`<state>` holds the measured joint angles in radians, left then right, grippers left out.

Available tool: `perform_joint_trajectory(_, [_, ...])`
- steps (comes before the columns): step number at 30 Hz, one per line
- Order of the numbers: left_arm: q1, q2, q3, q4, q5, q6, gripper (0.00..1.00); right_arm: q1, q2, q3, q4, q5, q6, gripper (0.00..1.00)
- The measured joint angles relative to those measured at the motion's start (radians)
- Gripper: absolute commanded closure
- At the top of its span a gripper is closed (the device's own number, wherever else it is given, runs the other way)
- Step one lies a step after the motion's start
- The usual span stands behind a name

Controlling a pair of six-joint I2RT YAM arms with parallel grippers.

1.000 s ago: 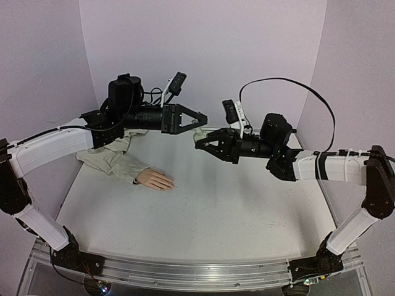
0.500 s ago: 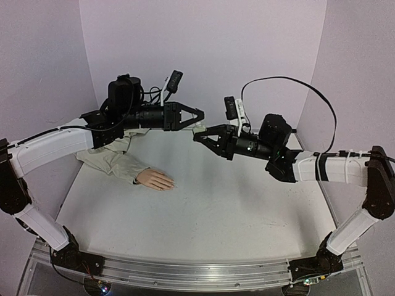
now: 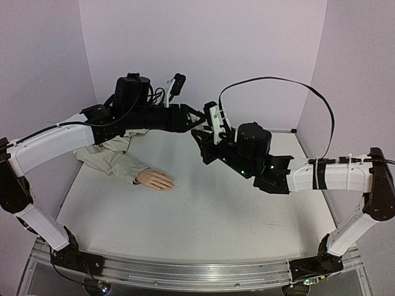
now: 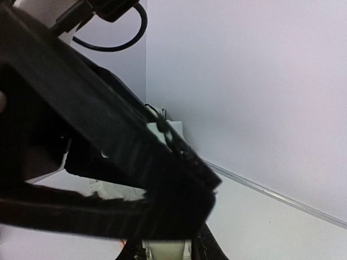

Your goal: Paint the nails

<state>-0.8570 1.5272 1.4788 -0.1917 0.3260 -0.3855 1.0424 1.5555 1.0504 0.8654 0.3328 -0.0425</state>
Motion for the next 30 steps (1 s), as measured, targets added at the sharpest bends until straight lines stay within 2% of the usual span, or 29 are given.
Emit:
perform_joint_trajectory(1, [-0.001, 0.000, 0.000, -0.002, 0.008, 0.011, 0.25, -0.020, 0.000, -0.005, -0.002, -0.059, -0.002, 1.00])
perform_joint_trajectory(4, [0.001, -0.009, -0.012, 0.005, 0.065, 0.014, 0.14, -0.110, -0.004, -0.027, 0.001, -0.313, 0.031, 1.00])
perform_joint_trajectory(8, [0.029, -0.048, -0.085, 0.061, 0.156, -0.008, 0.12, -0.228, -0.011, -0.037, 0.004, -0.649, 0.111, 1.00])
perform_joint_trajectory(12, [0.080, -0.089, -0.166, 0.163, 0.253, -0.077, 0.17, -0.292, -0.010, -0.037, 0.044, -0.914, 0.217, 1.00])
perform_joint_trajectory(13, [0.092, -0.090, -0.173, 0.186, 0.272, -0.092, 0.21, -0.294, -0.010, -0.037, 0.058, -0.953, 0.239, 1.00])
perform_joint_trajectory(15, [0.107, -0.090, -0.179, 0.219, 0.299, -0.118, 0.35, -0.295, -0.008, -0.037, 0.102, -1.058, 0.298, 1.00])
perform_joint_trajectory(17, [0.110, -0.089, -0.179, 0.246, 0.329, -0.139, 0.44, -0.295, -0.002, -0.037, 0.126, -1.103, 0.329, 1.00])
perform_joint_trajectory(22, [0.103, -0.089, -0.179, 0.296, 0.392, -0.162, 0.53, -0.295, 0.035, -0.036, 0.176, -1.174, 0.398, 1.00])
perform_joint_trajectory(28, [0.089, -0.089, -0.179, 0.317, 0.421, -0.151, 0.50, -0.295, 0.059, -0.036, 0.207, -1.187, 0.446, 1.00])
perform_joint_trajectory(30, [0.084, -0.088, -0.179, 0.318, 0.424, -0.140, 0.44, -0.295, 0.060, -0.036, 0.217, -1.190, 0.457, 1.00])
